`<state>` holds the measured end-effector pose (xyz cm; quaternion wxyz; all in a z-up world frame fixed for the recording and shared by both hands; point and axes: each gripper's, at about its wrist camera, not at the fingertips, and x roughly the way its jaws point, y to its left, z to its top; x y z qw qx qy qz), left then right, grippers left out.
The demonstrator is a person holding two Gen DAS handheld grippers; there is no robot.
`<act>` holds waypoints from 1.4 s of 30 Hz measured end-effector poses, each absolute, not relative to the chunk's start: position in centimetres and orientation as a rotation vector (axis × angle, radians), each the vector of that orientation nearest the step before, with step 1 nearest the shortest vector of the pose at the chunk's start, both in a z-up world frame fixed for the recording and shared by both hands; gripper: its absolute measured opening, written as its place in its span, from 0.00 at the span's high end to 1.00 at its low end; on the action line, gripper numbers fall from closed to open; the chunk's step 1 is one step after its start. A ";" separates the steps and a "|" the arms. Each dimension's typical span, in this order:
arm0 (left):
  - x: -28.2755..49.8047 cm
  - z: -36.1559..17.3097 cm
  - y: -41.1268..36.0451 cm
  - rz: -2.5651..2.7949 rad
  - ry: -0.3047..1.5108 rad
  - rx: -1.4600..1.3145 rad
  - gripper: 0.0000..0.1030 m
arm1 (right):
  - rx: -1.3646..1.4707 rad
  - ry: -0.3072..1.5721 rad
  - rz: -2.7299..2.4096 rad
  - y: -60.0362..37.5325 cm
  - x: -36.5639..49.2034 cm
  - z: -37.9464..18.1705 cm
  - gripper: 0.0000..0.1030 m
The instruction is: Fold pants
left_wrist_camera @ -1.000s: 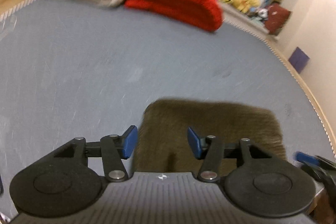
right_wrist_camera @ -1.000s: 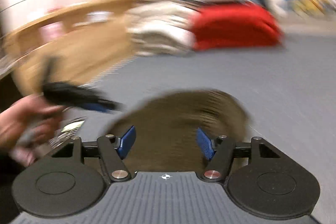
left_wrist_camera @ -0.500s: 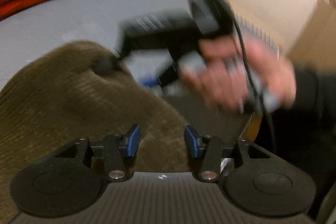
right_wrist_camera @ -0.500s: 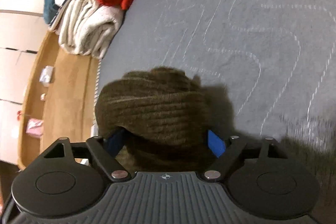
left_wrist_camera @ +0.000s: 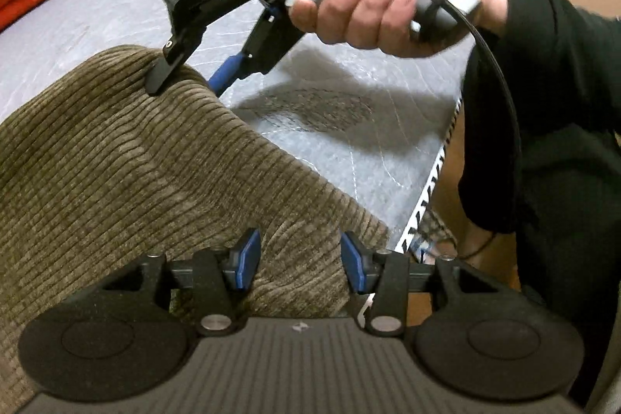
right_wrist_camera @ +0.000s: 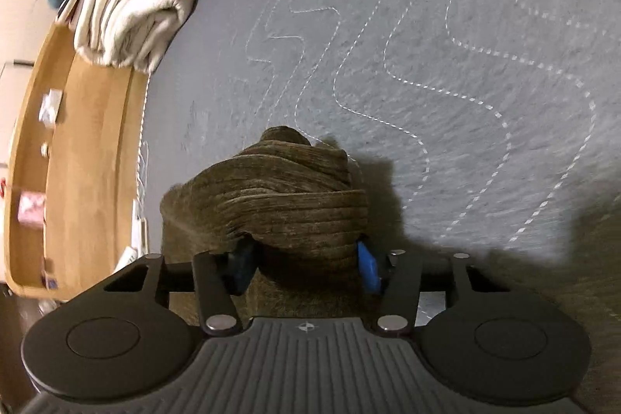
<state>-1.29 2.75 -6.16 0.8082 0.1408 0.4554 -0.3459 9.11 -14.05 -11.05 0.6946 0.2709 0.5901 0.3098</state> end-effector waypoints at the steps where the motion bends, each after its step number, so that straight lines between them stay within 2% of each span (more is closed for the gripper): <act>1: -1.4 -6.4 3.2 -0.747 0.967 0.308 0.51 | 0.596 1.316 0.693 -14.6 8.8 -11.1 0.50; 8: -0.7 -5.6 4.3 -0.808 0.954 0.284 0.48 | 0.571 1.302 0.680 -15.4 8.3 -9.5 0.54; 13: 1.1 -2.6 8.3 -0.754 0.879 0.154 0.48 | 0.484 1.141 0.708 -15.5 7.8 -6.1 0.51; 16: 2.3 -1.2 9.9 -0.678 0.836 0.129 0.49 | 0.474 1.120 0.769 -13.5 7.9 -6.6 0.51; 19: 3.2 0.1 11.3 -0.601 0.807 0.102 0.52 | 0.241 1.024 0.701 -10.6 7.5 -7.1 0.53; 21: 3.7 0.6 12.4 -0.560 0.811 0.082 0.54 | 0.209 1.008 0.659 -9.6 7.6 -8.0 0.53; 27: 2.7 0.0 12.9 -0.624 0.869 0.140 0.56 | 0.156 0.948 0.648 -9.2 7.0 -8.2 0.53; 30: 0.1 -3.3 10.5 -0.739 0.948 0.323 0.58 | 0.155 0.942 0.647 -9.4 6.7 -8.2 0.53; 33: -0.9 -4.6 9.9 -0.736 0.939 0.395 0.58 | 0.176 0.944 0.650 -9.3 6.4 -8.0 0.50; 35: -0.5 -3.3 11.3 -0.703 0.924 0.319 0.57 | 0.177 0.930 0.635 -9.2 6.1 -7.6 0.35; 37: -0.4 -1.4 13.5 -0.620 0.838 0.261 0.47 | 0.200 0.906 0.616 -9.9 5.5 -7.1 0.32; 38: -0.2 -0.5 14.8 -0.577 0.804 0.222 0.32 | 0.215 0.901 0.619 -10.2 5.1 -6.8 0.30; 39: 0.0 0.4 16.3 -0.518 0.769 0.169 0.24 | 0.228 0.897 0.629 -10.4 4.7 -6.7 0.27; 40: 0.3 1.4 17.7 -0.450 0.737 0.116 0.12 | 0.236 0.894 0.639 -10.6 4.3 -6.5 0.21; 42: 0.9 2.1 20.9 -0.305 0.697 0.024 0.00 | 0.226 0.898 0.656 -10.8 3.3 -6.4 0.16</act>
